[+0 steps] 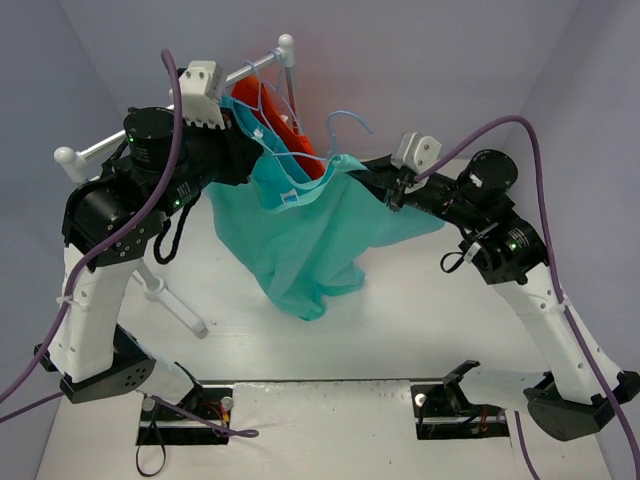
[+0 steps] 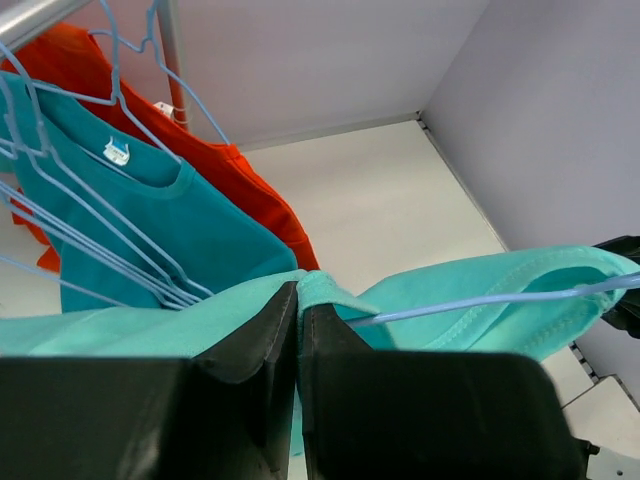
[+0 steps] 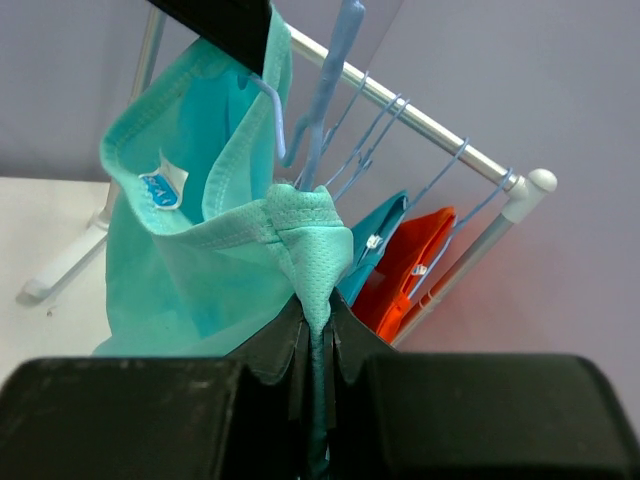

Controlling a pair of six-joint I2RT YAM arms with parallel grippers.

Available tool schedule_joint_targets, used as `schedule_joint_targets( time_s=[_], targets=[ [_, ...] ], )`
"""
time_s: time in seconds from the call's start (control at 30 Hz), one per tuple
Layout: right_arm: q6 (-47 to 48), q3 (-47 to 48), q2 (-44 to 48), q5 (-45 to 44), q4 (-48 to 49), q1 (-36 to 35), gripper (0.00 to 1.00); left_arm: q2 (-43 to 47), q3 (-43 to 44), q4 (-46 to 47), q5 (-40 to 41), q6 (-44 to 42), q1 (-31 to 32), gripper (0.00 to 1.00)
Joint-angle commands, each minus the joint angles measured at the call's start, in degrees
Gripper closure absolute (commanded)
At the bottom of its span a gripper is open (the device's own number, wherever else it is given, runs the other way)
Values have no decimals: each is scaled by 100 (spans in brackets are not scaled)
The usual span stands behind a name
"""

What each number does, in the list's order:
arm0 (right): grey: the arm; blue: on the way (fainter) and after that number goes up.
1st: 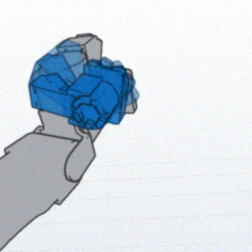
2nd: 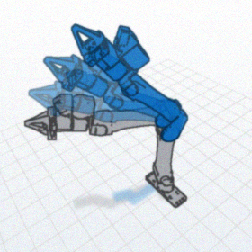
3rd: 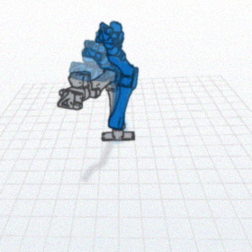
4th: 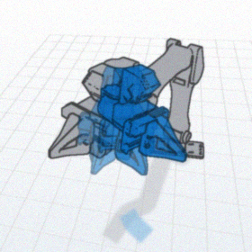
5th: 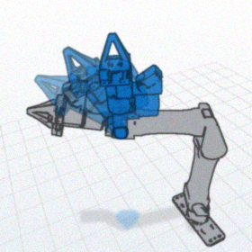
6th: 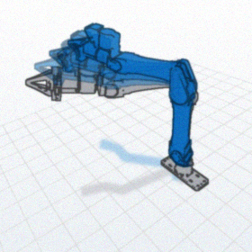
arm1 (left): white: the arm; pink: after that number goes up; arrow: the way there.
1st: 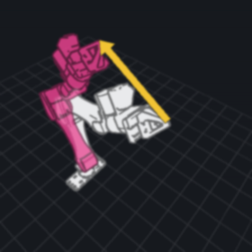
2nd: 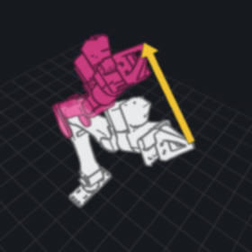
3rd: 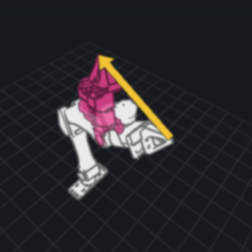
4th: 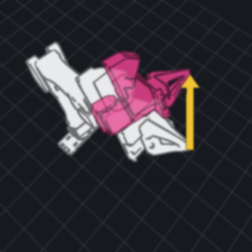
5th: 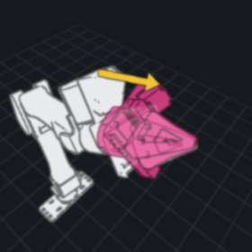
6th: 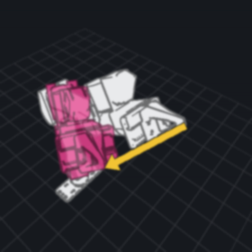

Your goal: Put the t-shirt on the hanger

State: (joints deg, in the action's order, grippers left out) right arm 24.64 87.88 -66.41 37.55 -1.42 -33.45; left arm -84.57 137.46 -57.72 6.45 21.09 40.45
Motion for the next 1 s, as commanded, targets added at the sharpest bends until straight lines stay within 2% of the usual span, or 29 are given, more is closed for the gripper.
schedule_joint_targets(
  time_s=[0.0, 0.17, 0.4, 0.6, 0.87, 0.97],
  targets=[
    [-379, -274, 146, 112, 1300, -3, 100, 195, -445, 238, -88, -38, 10, 100],
    [-834, -1046, 394, 143, 2209, -3, 100, 311, -926, 409, -16, 18, 11, 100],
    [-1029, -1359, 518, 115, 2480, -3, 100, 251, -844, 666, -68, -161, 16, 100],
    [-1060, -1592, 563, 38, 2552, -3, 100, 347, -1098, 830, -395, -577, 16, 76],
    [-1155, -1737, 542, 66, 2621, -3, 100, 683, -1561, 1365, -615, -1525, -2, 71],
    [-1179, -1813, 533, 74, 2621, 5, 100, 835, -1552, 1410, -640, -2041, -38, 65]
  ],
)
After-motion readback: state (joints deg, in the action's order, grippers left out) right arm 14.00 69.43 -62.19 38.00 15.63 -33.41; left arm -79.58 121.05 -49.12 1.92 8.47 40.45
